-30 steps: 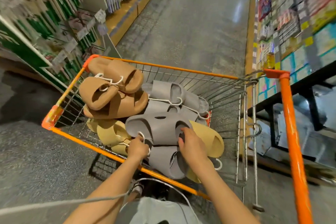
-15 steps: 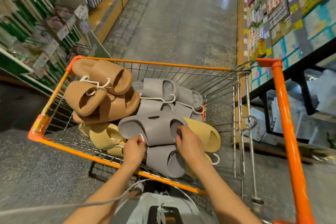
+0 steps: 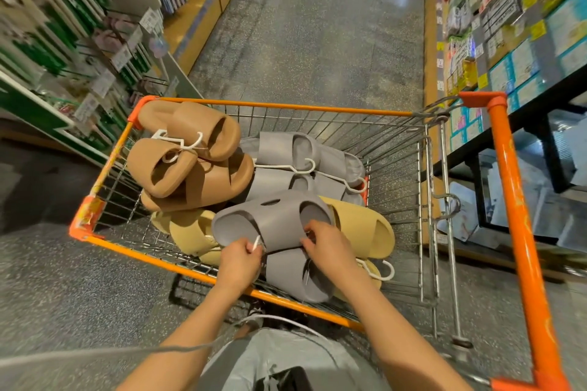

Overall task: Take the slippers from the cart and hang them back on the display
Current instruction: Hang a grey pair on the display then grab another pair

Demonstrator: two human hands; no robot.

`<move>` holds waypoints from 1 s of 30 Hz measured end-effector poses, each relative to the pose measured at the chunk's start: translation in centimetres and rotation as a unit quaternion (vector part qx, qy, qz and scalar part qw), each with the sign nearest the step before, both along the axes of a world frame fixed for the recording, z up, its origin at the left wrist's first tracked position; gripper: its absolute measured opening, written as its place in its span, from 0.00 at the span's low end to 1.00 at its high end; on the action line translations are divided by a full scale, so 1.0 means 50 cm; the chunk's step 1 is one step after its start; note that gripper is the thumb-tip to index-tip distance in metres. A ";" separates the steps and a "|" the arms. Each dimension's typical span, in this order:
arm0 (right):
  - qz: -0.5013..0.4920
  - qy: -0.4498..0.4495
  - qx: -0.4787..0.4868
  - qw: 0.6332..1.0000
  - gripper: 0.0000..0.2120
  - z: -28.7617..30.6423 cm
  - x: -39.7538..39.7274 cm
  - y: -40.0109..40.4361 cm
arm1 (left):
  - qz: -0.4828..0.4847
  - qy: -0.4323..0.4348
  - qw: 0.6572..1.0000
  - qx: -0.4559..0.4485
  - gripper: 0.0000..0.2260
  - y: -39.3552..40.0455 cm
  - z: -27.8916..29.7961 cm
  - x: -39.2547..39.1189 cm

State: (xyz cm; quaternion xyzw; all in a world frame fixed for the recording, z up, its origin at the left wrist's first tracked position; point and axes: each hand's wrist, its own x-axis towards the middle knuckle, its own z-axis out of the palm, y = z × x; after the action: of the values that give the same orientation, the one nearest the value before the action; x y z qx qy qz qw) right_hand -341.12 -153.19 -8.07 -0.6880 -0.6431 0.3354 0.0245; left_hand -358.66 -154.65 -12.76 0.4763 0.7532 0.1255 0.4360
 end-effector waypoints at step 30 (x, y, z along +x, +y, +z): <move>-0.142 0.107 0.048 0.983 0.06 -0.010 0.000 0.011 | 0.029 -0.033 0.973 0.226 0.18 -0.042 0.058 -0.067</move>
State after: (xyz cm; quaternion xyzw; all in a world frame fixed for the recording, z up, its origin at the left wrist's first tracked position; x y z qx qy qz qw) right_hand -341.10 -152.67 -8.55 -0.7303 -0.5480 0.3689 0.1738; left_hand -362.01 -156.74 -9.87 0.5365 0.7036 0.3208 0.3378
